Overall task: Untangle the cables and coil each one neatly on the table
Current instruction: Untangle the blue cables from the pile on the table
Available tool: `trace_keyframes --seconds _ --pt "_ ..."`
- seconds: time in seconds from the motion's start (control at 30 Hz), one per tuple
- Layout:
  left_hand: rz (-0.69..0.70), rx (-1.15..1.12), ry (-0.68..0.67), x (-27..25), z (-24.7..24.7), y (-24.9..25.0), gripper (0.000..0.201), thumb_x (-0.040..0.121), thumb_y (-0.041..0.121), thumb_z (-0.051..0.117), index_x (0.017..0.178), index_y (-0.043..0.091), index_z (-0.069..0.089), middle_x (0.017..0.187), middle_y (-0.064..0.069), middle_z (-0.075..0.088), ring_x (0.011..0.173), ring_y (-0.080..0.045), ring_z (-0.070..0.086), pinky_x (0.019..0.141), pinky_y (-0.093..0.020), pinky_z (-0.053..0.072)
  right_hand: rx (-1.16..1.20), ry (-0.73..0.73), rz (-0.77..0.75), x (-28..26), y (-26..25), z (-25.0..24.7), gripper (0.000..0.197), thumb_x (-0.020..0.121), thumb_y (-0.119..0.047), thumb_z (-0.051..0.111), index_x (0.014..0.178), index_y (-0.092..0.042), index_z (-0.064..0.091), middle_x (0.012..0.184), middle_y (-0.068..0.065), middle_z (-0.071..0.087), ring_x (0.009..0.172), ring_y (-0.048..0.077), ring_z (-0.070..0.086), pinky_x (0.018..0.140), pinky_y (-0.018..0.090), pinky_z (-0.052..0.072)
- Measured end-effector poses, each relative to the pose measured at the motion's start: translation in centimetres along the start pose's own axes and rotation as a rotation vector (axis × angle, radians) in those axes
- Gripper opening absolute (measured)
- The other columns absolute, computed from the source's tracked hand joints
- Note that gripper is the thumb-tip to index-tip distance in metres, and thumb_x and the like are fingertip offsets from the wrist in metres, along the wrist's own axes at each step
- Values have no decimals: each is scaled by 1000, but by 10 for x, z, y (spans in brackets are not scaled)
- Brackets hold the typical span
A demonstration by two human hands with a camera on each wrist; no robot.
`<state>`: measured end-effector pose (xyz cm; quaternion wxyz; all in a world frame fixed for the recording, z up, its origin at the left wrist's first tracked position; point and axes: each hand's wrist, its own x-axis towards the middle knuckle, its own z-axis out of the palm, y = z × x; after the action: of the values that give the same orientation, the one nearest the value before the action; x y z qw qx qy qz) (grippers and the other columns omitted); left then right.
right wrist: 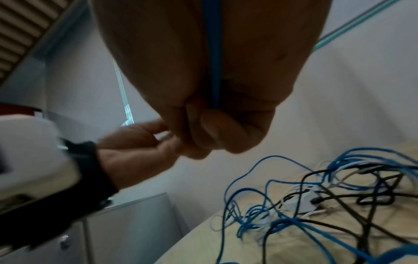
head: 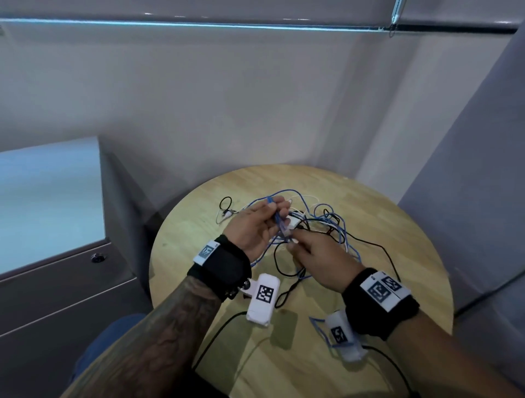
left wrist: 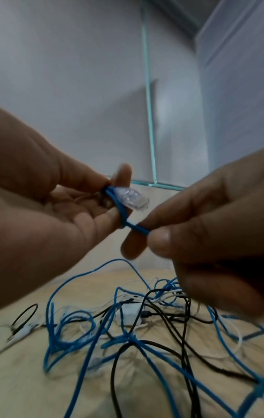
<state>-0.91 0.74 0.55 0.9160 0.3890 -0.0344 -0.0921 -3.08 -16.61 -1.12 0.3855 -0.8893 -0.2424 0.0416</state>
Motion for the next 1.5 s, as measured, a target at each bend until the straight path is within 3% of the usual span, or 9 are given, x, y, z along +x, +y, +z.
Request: trace_keyframes --seconds 0.2,0.37,0.5,0.67,0.83,1.0,1.23,1.37,1.5 --pt "217 279 215 10 -20 6 17 96 -5 48 102 -1 63 86 -10 74 75 -17 70 75 -29 58 20 -90 21 -13 -32 -14 24 101 -30 56 88 -12 66 53 -8 46 46 5 40 49 23 36" --pt "155 835 -29 -1 -4 -12 22 98 1 49 95 10 68 75 -2 69 66 -12 65 69 -29 52 64 176 -31 -6 -39 -42 12 96 -18 63 89 -15 73 57 -20 59 55 -3 54 58 12 38" --pt "-90 715 -176 -6 10 -13 30 89 20 42 88 1 66 66 -8 56 61 -21 49 63 -32 42 -131 386 -16 4 -12 -51 10 92 -30 65 93 -28 75 80 -12 69 76 4 61 71 32 49" --pt "-184 262 -190 -11 16 0 27 97 11 32 93 4 58 64 1 43 57 -12 38 68 -28 43 -116 291 -22 8 4 -27 24 102 -31 51 119 -31 69 91 -9 69 88 15 62 80 35 49" --pt "-8 -112 0 0 1 8 23 101 10 37 102 1 59 81 -3 63 67 -12 60 80 -28 57 -87 57 20 4 -9 1 24 105 -27 43 87 -35 58 74 -4 64 66 11 57 62 30 38" --pt "144 -26 166 6 -10 4 19 101 7 42 100 0 60 87 -9 67 72 -16 66 74 -25 57 -61 -60 -5 -6 -24 5 31 103 -30 49 80 -11 59 69 7 61 66 23 56 62 36 42" --pt "299 854 173 -1 -1 -15 17 93 0 57 86 2 73 76 5 71 68 -10 64 76 -30 57 -124 37 -40 -13 -39 -29 12 90 -19 61 91 -22 72 66 5 59 55 9 46 59 31 40" --pt "45 863 -61 -6 5 -18 24 101 10 47 92 0 66 72 -7 64 60 -12 61 62 -26 51 -46 326 -93 -9 -34 -51 15 91 -15 64 94 -27 72 65 -17 61 55 4 49 57 21 38" --pt "-148 543 -184 -13 23 -19 28 85 17 46 95 -5 60 66 -5 59 59 -17 49 62 -28 44 24 501 -42 3 -9 -54 9 93 -23 64 94 -31 67 78 -12 66 68 11 57 67 30 46"
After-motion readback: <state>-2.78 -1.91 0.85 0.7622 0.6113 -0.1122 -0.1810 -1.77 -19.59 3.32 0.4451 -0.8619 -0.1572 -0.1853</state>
